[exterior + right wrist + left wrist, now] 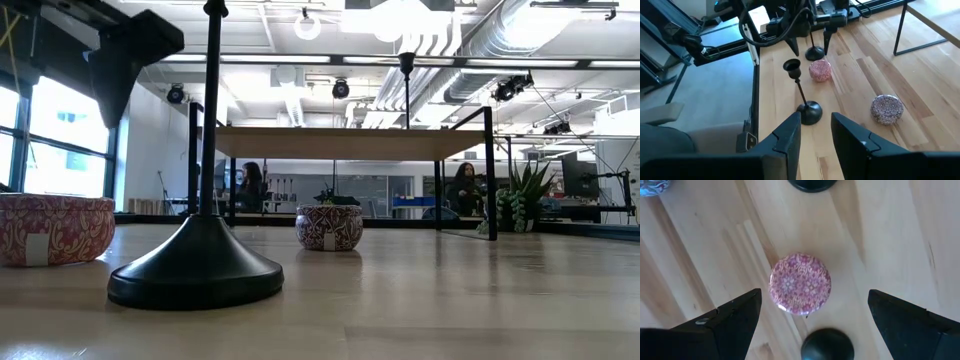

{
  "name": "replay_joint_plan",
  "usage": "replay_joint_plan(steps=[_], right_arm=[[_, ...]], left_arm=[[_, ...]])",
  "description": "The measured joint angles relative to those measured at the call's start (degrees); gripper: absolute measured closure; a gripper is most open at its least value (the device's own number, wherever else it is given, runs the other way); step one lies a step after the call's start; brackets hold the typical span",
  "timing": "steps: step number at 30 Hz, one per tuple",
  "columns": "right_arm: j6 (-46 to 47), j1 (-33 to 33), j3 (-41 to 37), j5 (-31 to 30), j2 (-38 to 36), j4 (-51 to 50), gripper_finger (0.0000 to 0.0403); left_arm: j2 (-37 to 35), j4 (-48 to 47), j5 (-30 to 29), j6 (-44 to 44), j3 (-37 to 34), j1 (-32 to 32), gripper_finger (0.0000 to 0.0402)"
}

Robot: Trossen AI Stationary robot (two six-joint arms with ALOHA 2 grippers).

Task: Pick & Place candle stick holders
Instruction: Put the pink patterned scented candle on the shelf

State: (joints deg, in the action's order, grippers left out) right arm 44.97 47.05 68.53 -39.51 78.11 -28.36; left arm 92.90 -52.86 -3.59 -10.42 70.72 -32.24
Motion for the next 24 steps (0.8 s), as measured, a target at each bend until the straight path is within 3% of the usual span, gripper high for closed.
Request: replay_joint_plan(steps=[12,24], right_arm=[[0.02,0.0,0.0,0.0,0.0,0.02,0.03],[0.0,0.0,-0.02,0.27,-0.01,0.0,0.03]], left_arm=[[-0.04,3.86,-2.58,1.15,-4.35,0.39,0.0041],[-0.04,8.16,2.08,1.14,-6.03,3.85,0.0041]])
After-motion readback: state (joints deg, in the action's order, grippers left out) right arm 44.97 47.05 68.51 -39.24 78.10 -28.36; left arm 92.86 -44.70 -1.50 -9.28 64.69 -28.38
